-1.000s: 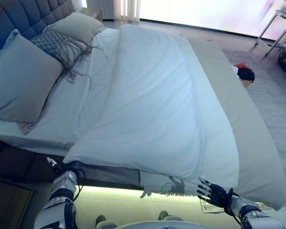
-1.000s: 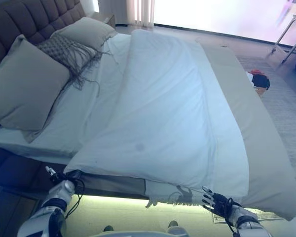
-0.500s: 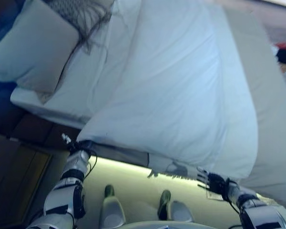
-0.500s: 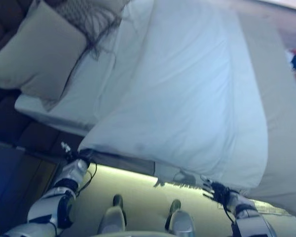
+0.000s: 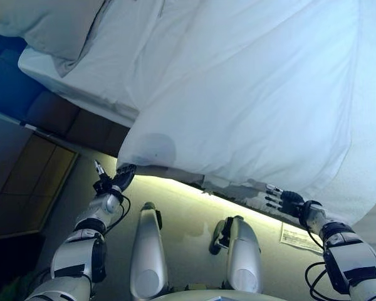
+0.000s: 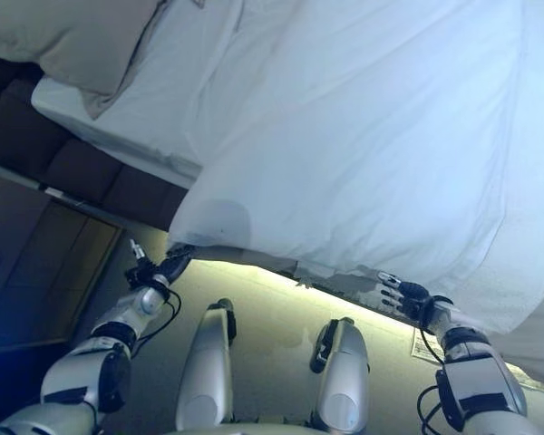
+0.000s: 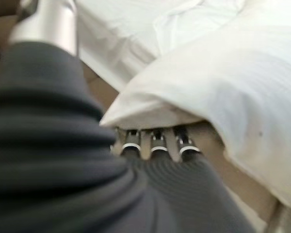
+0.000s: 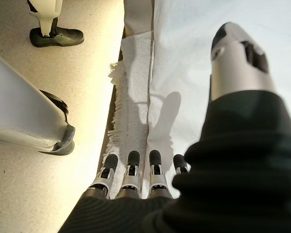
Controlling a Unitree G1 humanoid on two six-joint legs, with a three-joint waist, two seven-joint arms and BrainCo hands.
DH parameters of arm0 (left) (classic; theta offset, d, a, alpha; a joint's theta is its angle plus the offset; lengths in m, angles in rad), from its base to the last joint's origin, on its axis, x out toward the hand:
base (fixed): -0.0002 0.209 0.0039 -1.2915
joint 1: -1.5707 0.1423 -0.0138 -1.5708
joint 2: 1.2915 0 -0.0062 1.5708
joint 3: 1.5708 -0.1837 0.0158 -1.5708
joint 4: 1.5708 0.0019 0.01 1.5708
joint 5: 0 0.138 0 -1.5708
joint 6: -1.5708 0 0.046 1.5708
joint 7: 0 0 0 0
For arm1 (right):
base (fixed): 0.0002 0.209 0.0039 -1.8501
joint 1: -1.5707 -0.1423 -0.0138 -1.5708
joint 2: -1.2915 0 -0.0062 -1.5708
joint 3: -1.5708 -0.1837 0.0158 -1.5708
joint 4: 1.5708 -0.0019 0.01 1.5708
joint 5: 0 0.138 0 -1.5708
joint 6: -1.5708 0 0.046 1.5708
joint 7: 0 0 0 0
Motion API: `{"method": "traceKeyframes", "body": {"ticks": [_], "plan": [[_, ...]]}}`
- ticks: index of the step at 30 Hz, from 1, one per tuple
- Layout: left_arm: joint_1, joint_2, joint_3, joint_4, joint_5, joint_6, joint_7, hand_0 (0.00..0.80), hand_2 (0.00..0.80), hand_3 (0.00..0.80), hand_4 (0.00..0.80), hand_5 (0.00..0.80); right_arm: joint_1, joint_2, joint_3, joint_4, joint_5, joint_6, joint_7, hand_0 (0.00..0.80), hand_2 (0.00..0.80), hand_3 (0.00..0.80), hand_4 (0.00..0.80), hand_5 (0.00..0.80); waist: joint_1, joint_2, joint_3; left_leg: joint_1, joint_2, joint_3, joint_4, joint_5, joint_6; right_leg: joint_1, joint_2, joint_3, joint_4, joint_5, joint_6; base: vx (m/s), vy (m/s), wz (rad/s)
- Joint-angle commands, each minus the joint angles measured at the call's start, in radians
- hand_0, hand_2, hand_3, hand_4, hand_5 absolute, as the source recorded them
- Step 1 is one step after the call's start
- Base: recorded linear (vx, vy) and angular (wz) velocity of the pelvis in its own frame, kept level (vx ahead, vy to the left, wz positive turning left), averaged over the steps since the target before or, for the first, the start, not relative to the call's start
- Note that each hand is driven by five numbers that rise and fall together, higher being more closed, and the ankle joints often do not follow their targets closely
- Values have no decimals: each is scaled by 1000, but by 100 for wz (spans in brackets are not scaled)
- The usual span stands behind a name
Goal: Make the bed neatly
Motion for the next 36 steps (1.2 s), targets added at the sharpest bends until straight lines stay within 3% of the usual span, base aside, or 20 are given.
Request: {"method": "traceKeyframes", "body": {"ticks": [1, 8, 14, 18, 20, 22, 24, 26, 27, 32, 36], "plan": [[145, 69, -17, 55, 25, 26, -23, 0, 0, 0, 0, 0, 4, -3, -26, 34, 36, -19, 8, 0, 0, 0, 0, 0, 56, -38, -43, 57, -32, 56, 52, -155, 116, -79, 25, 104, -1, 59, -21, -43, 21, 1], [195, 29, -14, 93, 34, 9, 31, 0, 0, 0, 0, 0, 1, -8, -28, 25, 20, -17, 24, 0, 0, 0, 0, 0, 66, -34, -52, 37, -32, 56, 105, -183, 121, -95, 11, 108, 40, 34, -22, -5, 6, 0], [238, 87, 55, 157, 35, -30, 152, 0, 0, 0, 0, 0, 33, -18, -44, 25, 21, -29, 43, 0, 0, 0, 0, 0, 66, -27, -65, 67, -23, 63, 93, -182, 118, -66, 2, 108, 18, 43, -14, 39, -11, 7], [278, 143, 131, 183, 125, -123, 153, 0, 0, 0, 0, 0, 77, -9, -56, 6, 17, -23, 46, 0, 0, 0, 0, 0, 58, -23, -87, 126, -16, 80, 33, -164, 114, -14, 2, 109, -39, 65, -3, 117, -12, -3], [287, 158, 145, 185, 293, -199, 161, 0, 0, 0, 0, 0, 106, 9, -56, 3, 7, -23, 47, 0, 0, 0, 0, 0, 52, -22, -101, 170, -17, 92, -30, -140, 110, 27, 7, 106, -98, 88, 7, 115, -21, -6], [290, 171, 118, 179, 631, -306, 178, 0, 0, 0, 0, 0, 138, 28, -47, -6, -4, -25, 39, 0, 0, 0, 0, 0, 44, -21, -122, 225, -20, 102, -120, -102, 106, 78, 11, 100, -186, 126, 18, 117, -33, -6], [284, 181, 34, 155, 948, -380, 217, 0, 0, 0, 0, 0, 173, 37, -41, -17, -9, -22, 47, 0, 0, 0, 0, 0, 36, -21, -144, 286, -26, 120, -220, -54, 102, 138, 20, 85, -296, 175, 31, 114, -43, -11], [288, 190, -57, 129, 1142, -413, 248, 0, 0, 0, 0, 0, 219, 40, -38, -33, -16, -19, 58, 0, 0, 0, 0, 0, 28, -20, -172, 355, -32, 145, -325, -4, 95, 207, 39, 65, -416, 224, 43, 130, -50, -15], [297, 191, -101, 114, 1211, -418, 244, 0, 0, 0, 0, 0, 247, 43, -42, -39, -24, -18, 69, 0, 0, 0, 0, 0, 22, -19, -193, 392, -34, 168, -395, 49, 98, 247, 54, 47, -507, 277, 40, 173, -46, -14], [380, 153, -185, 94, 1411, -438, 194, 0, 0, 0, 0, 0, 356, 79, -80, -22, -2, 1, 106, 0, 0, 0, 0, 0, -4, -8, -294, 604, -52, 230, -664, 140, 79, 477, 115, 19, -839, 386, 64, 259, -48, -21], [412, 114, -209, 100, 1459, -457, 166, 0, 0, 0, 0, 0, 410, 134, -96, -1, 17, -35, 102, 0, 0, 0, 0, 0, -27, 0, -331, 688, -54, 257, -788, 175, 71, 546, 136, 36, -953, 437, 75, 123, -26, -25]]}}
